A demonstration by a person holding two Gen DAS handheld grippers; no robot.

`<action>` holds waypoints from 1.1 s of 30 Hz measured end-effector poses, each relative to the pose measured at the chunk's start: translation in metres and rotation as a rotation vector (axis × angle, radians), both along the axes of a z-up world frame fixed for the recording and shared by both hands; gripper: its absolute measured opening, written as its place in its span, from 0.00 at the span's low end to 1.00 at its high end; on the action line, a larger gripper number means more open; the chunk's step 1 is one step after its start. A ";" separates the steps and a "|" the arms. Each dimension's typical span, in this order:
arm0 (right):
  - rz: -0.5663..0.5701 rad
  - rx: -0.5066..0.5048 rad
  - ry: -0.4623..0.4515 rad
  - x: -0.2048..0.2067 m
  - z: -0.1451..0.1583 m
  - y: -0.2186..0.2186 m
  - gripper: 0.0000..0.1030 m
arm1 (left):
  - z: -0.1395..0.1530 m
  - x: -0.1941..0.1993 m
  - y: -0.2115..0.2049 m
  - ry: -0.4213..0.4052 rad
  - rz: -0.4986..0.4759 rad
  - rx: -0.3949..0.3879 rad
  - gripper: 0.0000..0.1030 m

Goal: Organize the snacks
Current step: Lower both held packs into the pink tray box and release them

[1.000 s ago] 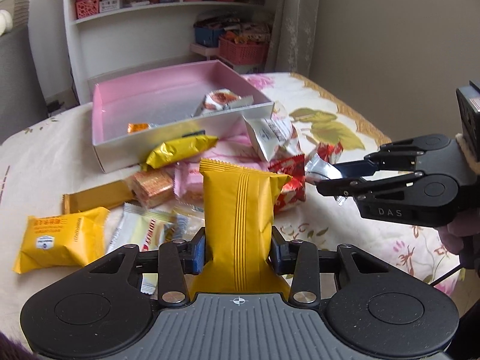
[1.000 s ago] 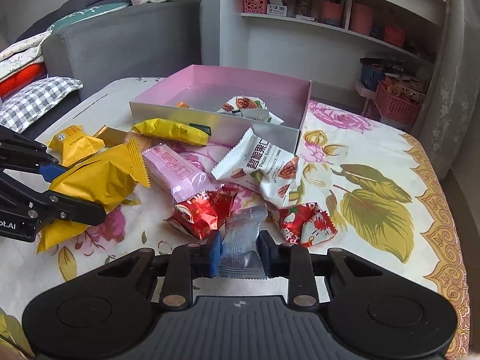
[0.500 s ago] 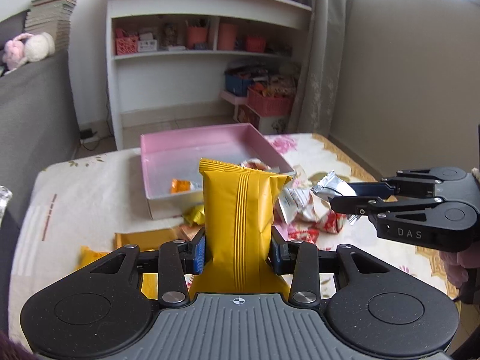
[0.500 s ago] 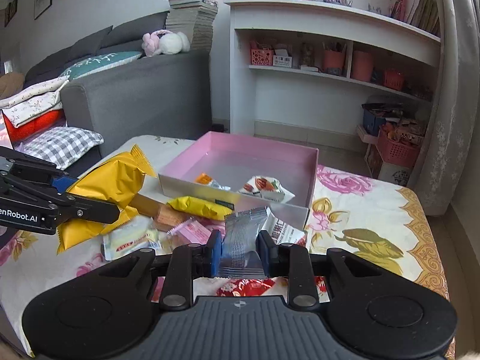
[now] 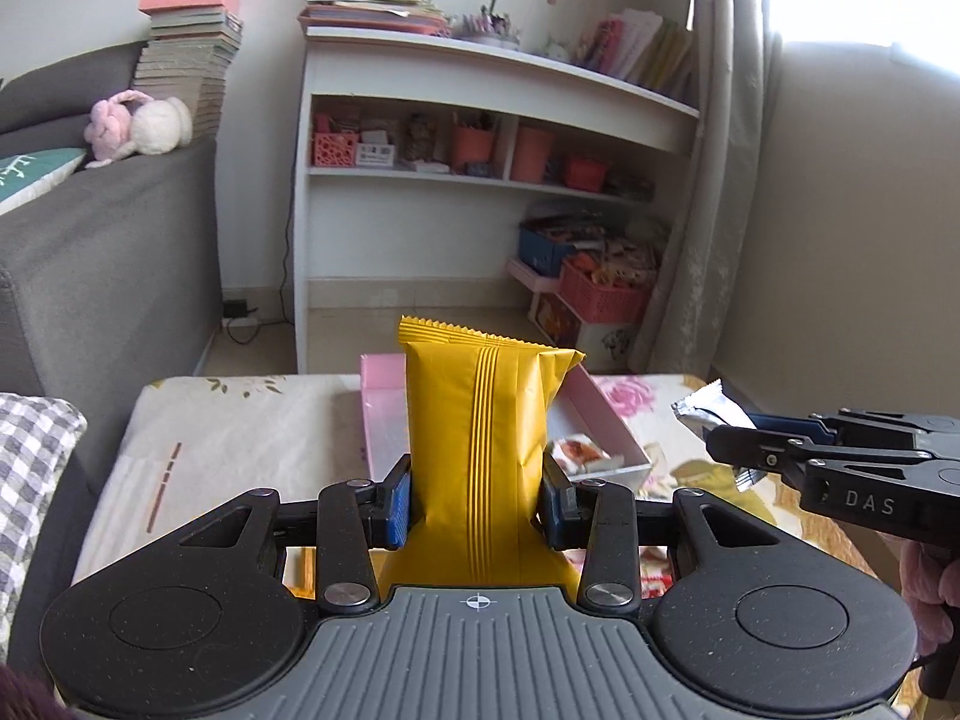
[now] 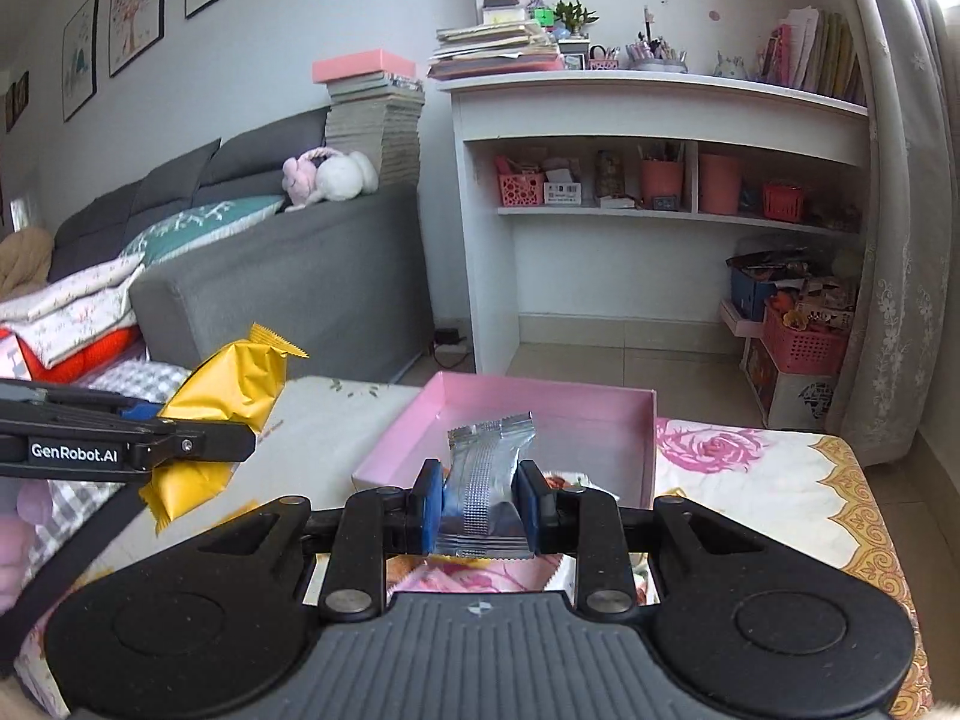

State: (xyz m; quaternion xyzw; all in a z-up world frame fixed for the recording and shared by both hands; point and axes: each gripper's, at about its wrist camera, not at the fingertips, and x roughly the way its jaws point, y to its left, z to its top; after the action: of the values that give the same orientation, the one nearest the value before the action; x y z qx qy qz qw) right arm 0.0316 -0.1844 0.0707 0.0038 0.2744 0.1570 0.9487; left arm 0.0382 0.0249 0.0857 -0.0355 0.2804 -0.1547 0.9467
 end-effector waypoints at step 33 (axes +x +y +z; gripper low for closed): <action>-0.237 0.115 0.171 0.120 -0.080 -0.011 0.18 | -0.101 0.144 -0.038 0.096 0.164 0.036 0.36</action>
State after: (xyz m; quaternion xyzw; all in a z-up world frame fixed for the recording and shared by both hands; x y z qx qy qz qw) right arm 0.1520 -0.1953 -0.0088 0.1039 0.3424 0.0586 0.9320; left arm 0.1818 -0.0126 -0.0155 -0.0486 0.3246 -0.0699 0.9420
